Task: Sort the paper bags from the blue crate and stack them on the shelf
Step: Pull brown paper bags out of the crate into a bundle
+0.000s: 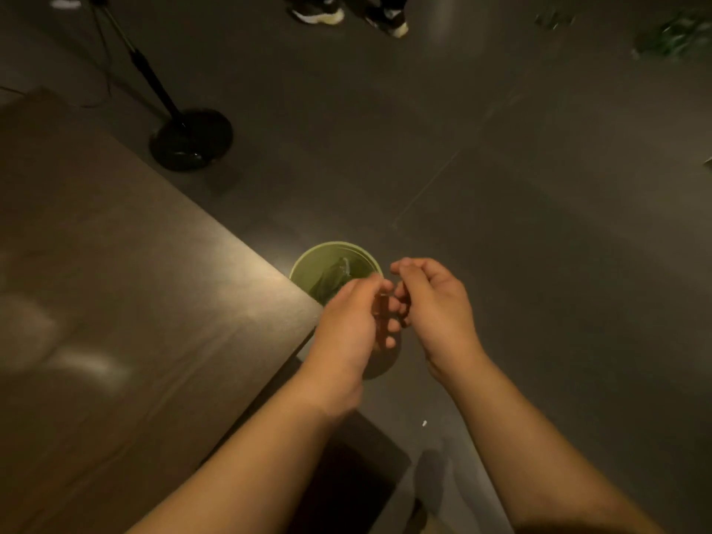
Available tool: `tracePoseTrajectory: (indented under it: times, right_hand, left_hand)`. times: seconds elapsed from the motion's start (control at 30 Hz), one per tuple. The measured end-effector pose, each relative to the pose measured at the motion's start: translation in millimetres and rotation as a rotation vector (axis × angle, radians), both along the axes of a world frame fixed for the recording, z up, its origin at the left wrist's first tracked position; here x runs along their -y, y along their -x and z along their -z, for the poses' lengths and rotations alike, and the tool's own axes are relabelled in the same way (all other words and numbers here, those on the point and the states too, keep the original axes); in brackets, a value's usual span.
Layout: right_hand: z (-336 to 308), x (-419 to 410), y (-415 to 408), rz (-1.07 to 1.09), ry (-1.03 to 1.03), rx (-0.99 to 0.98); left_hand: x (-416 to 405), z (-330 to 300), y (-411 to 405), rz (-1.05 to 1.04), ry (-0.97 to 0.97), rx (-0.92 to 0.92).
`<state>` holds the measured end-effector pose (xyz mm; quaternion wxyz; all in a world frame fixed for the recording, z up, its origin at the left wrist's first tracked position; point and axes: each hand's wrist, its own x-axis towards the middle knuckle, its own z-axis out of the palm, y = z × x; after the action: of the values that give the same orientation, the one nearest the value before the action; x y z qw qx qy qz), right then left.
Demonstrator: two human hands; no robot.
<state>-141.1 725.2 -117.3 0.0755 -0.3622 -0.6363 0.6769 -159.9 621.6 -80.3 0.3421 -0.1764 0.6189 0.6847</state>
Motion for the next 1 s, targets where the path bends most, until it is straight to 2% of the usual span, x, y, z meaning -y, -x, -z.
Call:
tracePoseTrajectory:
  times: [0.33,0.53,0.73,1.0]
  right_hand:
    - [-168.0,90.5,9.9,-0.267,-0.006,-0.09]
    - [-246.8,195.0,10.8,-0.526,-0.038,-0.151]
    - [-293.8,319.1,18.3,-0.801,-0.055,-0.206]
    - [-316.9,467.7,4.4,-1.075,-0.004,-0.225]
  left_hand:
    - [126.2,-145.7,24.2,0.022,-0.075,-0.199]
    - [248.2,-215.7,9.6,-0.113,-0.084,-0.292]
    - [375.6,-262.3,-23.3,-0.31,-0.069,-0.376]
    - [519.4,-279.3,-94.9,-0.519,0.033,-0.379]
